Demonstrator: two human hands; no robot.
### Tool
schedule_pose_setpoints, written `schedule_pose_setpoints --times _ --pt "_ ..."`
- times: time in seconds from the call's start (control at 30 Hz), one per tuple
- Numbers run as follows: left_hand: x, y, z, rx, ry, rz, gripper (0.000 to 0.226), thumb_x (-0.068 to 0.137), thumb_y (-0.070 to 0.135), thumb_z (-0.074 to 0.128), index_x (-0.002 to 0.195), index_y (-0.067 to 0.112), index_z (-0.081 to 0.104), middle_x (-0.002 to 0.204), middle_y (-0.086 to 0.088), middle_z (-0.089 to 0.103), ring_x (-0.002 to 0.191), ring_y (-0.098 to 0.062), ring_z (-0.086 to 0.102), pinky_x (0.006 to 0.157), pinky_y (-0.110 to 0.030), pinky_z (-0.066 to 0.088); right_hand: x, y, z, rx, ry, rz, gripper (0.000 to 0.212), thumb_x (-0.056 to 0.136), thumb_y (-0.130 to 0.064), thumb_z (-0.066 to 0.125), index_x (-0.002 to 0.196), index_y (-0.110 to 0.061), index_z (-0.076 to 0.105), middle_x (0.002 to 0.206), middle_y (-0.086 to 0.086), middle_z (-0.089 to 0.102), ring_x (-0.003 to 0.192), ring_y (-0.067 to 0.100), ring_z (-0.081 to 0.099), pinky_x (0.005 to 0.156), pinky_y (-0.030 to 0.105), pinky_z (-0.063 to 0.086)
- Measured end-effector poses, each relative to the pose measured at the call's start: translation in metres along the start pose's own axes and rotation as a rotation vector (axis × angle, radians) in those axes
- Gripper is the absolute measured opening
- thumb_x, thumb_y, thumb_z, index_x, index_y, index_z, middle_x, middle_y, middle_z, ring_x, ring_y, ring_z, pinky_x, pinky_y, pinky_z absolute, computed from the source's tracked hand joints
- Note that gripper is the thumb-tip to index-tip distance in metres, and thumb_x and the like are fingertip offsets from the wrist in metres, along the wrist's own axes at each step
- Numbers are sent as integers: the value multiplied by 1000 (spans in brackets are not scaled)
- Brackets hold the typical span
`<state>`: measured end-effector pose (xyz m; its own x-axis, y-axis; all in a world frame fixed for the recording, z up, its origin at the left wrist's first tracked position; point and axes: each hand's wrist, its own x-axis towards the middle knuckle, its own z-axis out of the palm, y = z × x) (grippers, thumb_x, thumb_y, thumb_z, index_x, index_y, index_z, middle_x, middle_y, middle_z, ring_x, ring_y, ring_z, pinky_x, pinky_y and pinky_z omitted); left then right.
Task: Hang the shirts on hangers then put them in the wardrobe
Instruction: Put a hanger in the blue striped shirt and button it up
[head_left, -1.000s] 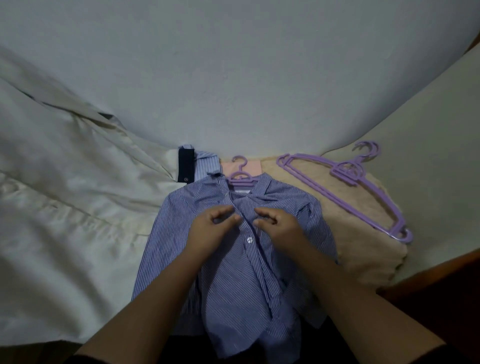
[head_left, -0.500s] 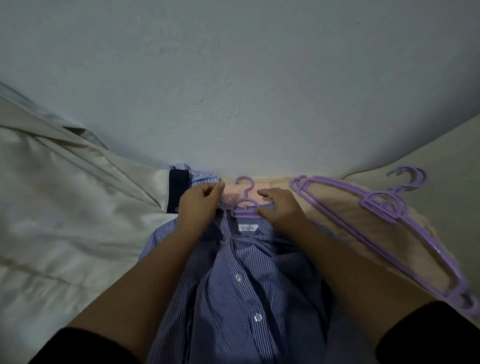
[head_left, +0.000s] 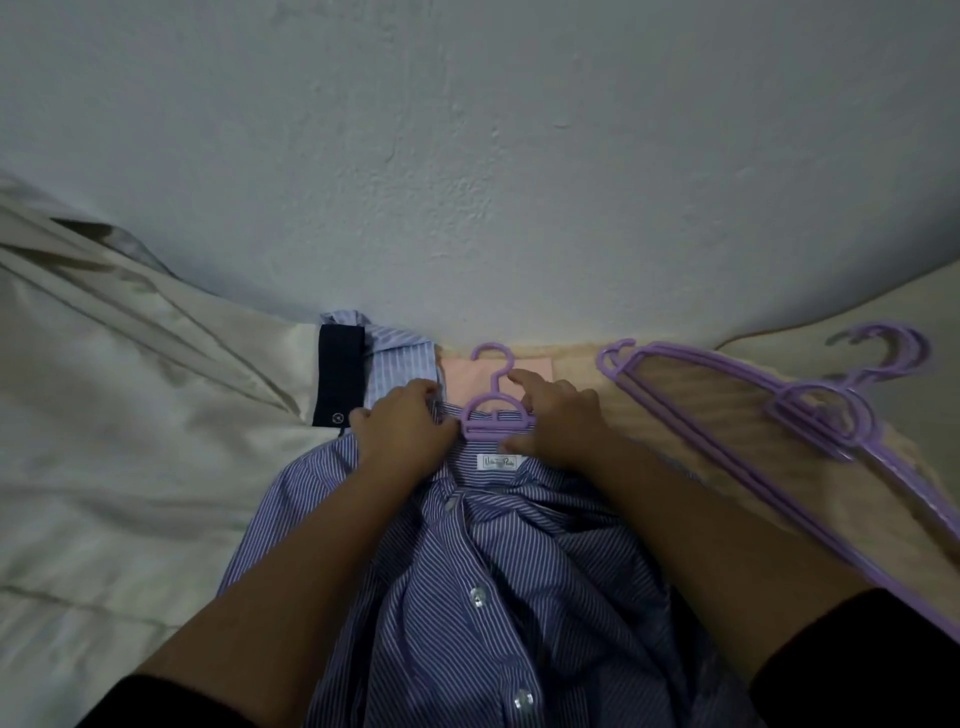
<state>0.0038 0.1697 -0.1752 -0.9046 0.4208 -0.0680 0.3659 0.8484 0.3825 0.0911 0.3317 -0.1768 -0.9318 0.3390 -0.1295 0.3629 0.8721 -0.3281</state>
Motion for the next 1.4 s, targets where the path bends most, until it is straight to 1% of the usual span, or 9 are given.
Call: schedule_pose_setpoints --times 0.13,0.3,0.5,0.67,0.8,1.0,1.17,1.3,1.4 --pt "-1 0 -13 -176 -96 55 57 83 25 70 136 22 49 135 -5 53 119 -23 53 101 -35 35 -9 -5 -7 69 52 -3 93 72 -46 75 146 -25 23 131 3 51 119 25 46 96 38 30" --pt "-20 9 -44 -352 3 168 40 87 9 65 126 16 61 128 -7 56 114 -22 54 91 -23 37 -28 -19 -40 145 138 -61 123 65 -41 80 149 -29 -9 143 3 39 126 28 42 99 42 31" --pt "-60 34 -103 -492 149 275 33 85 8 68 117 17 66 113 -2 59 101 -15 57 91 -24 43 -82 -51 -111 106 274 -108 134 66 -44 81 141 -36 -30 133 1 45 94 27 44 82 38 38" --pt "-102 59 -175 -514 259 387 32 84 7 69 115 16 67 106 3 55 95 -8 53 83 -15 36 -132 -82 -189 125 486 -214 122 72 -52 74 146 -32 -21 106 0 56 79 23 54 71 30 41" --pt "-142 75 -227 -497 332 472 32 85 10 69 116 17 67 105 5 55 96 -7 52 84 -16 37 -172 -105 -256 99 556 -285 110 78 -48 70 147 -37 -15 79 -4 50 65 14 52 60 25 39" --pt "-200 99 -288 -484 473 595 30 85 8 69 114 15 68 103 1 58 94 -7 51 78 -13 35 -235 -135 -323 8 593 -336 107 72 -50 74 145 -42 -4 101 -3 54 77 17 54 72 29 45" --pt "-238 116 -331 -507 522 633 33 84 11 69 116 17 67 107 4 59 98 -7 54 79 -10 34 -278 -152 -363 15 720 -419 96 73 -43 76 144 -35 11 101 -3 53 72 12 49 70 28 42" --pt "-258 128 -365 -487 427 579 37 87 15 62 124 16 64 121 1 65 111 -11 58 88 -15 36 -305 -164 -389 -78 843 -487 94 72 -40 78 144 -28 19 107 -4 47 74 13 49 68 29 46" --pt "-269 137 -386 -377 463 579 16 92 20 53 87 26 67 85 -2 61 88 -14 55 77 -23 39 -320 -170 -403 -155 906 -507 93 71 -38 79 144 -24 23 119 3 46 79 14 49 71 36 51"
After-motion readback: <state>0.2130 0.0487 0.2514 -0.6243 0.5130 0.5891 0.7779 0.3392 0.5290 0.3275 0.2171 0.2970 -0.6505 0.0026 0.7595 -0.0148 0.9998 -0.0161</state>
